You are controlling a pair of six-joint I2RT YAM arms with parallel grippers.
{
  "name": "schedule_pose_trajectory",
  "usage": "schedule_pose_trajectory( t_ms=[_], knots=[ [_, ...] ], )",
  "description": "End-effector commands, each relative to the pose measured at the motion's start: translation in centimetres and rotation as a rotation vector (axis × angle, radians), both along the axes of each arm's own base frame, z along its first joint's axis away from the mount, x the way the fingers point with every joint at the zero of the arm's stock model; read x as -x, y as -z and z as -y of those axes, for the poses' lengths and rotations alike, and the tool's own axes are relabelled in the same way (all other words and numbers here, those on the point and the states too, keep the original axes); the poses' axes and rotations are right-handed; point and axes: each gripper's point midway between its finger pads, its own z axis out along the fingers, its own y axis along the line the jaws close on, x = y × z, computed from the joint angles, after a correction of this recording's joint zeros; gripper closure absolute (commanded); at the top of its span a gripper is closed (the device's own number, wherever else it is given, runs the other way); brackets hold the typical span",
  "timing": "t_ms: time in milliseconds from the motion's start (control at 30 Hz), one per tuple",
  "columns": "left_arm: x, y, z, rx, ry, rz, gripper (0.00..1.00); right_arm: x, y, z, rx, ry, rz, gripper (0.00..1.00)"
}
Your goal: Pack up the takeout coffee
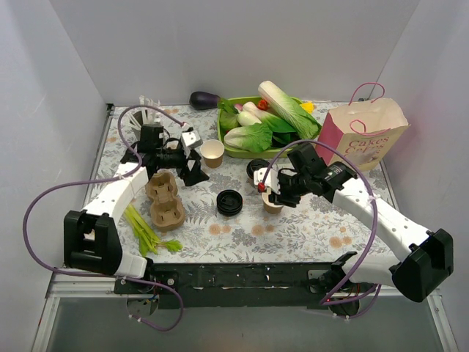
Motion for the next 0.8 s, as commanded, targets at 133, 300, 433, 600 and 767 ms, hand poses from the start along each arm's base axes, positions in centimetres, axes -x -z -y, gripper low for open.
schedule_pose_trajectory(
  t_ms=[133,300,433,600,767],
  knots=[
    [7.1,1.9,2.0,-0.178,0.491,-0.176,0.33,-3.7,-4.2,-0.5,-0.198,0.268,-0.062,0.51],
    [7.7,4.6,4.3,-0.278,0.536,-0.132,0.37,-7.2,-6.5,0.4,-0.295,0.468,-0.115,0.46],
    [8.2,5.9,7.4,-0.307,0.548,-0.094,0.45,-7.9,-7.2,1.6,-0.342,0.544,-0.136,0.46],
    [8.7,7.7,8.7,-0.348,0.574,-0.086,0.50,-7.2,-6.1,2.8,-0.333,0.576,-0.153,0.46],
    [9.1,9.2,9.1,-0.389,0.584,-0.084,0.51,-7.0,-5.7,3.4,-0.338,0.593,-0.160,0.46]
  ],
)
